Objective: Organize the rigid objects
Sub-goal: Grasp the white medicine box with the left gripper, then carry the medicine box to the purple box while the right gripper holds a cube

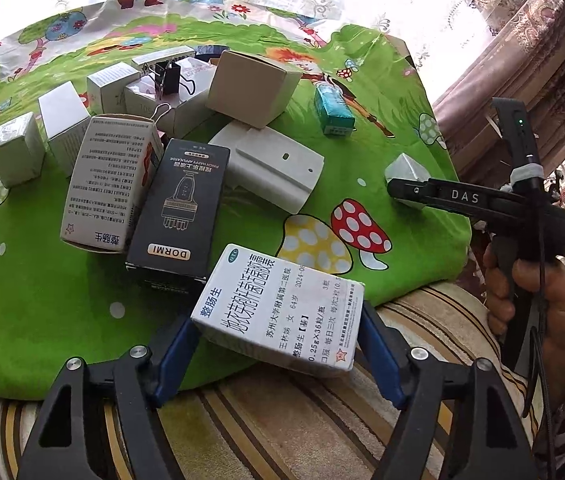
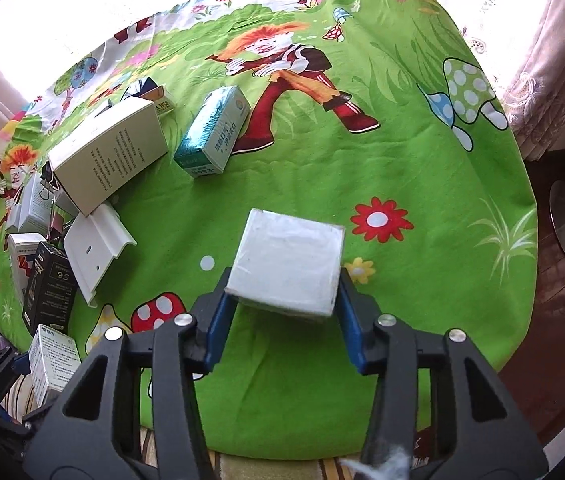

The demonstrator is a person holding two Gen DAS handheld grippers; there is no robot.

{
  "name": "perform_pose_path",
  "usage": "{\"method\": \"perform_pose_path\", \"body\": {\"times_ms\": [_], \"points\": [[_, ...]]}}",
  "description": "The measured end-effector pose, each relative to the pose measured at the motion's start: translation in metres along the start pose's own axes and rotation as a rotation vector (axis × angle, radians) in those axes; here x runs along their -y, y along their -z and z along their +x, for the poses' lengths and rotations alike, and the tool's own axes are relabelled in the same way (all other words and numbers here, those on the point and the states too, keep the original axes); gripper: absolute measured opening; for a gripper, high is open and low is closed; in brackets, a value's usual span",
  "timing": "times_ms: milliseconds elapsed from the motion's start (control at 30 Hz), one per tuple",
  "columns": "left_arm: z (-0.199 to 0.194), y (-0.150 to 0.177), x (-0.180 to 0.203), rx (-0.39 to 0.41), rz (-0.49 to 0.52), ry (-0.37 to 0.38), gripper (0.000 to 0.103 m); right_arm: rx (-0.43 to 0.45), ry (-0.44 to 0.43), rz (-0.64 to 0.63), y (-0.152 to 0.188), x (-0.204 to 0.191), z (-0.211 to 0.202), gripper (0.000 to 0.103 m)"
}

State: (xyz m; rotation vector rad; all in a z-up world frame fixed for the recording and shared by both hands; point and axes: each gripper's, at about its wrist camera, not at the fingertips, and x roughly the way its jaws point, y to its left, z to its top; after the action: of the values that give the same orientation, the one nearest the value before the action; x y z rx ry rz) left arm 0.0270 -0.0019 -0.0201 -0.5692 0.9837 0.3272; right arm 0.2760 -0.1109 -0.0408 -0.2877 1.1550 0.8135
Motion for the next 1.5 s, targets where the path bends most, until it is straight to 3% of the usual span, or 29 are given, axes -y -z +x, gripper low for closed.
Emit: {"method": "perform_pose_path", "body": {"times_ms": [133, 300, 800, 1000, 1200, 1367, 1500], "points": [[-0.011, 0.003, -0.005, 0.04, -0.026, 0.039, 0.076, 0.051, -0.048, 0.0, 0.013, -0.003, -0.01, 0.052], [-0.026, 0.008, -0.015, 0.106, -0.065, 0.076, 0.076, 0.078, -0.022, -0.05, 0.024, -0.02, -0.03, 0.052], [-0.08, 0.04, -0.041, 0.247, -0.232, 0.012, 0.076, 0.058, -0.116, -0.215, 0.082, -0.099, -0.077, 0.052], [-0.113, 0.079, -0.059, 0.33, -0.333, -0.056, 0.076, 0.068, -0.139, -0.301, 0.11, -0.136, -0.089, 0.052], [-0.144, 0.116, -0.082, 0.364, -0.447, -0.23, 0.076, 0.074, -0.173, -0.407, 0.138, -0.175, -0.107, 0.052], [-0.181, 0.152, -0.12, 0.427, -0.618, -0.319, 0.076, 0.06, -0.222, -0.507, 0.154, -0.214, -0.12, 0.052], [-0.204, 0.182, -0.157, 0.463, -0.776, -0.338, 0.076, 0.037, -0.288, -0.621, 0.165, -0.258, -0.13, 0.052]]}}
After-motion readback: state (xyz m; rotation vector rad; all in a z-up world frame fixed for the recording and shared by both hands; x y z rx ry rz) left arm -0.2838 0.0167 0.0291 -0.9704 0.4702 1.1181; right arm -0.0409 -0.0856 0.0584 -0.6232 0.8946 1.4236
